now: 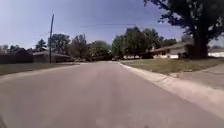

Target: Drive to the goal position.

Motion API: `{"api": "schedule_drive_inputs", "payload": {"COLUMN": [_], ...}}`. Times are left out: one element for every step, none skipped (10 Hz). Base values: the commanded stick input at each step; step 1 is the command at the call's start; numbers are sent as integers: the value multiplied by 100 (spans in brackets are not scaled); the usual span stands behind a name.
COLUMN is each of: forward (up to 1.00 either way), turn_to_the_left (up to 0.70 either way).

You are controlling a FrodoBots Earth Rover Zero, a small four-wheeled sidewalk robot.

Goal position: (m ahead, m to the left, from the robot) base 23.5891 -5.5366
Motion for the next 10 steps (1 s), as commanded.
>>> {"api": "schedule_drive_inputs", "payload": {"forward": [70, 70, 70, 70, 70, 70, 70, 70, 70, 70], "turn_to_the_left": [0, 0, 0, 0, 0, 0, 0, 0, -28, -6]}}
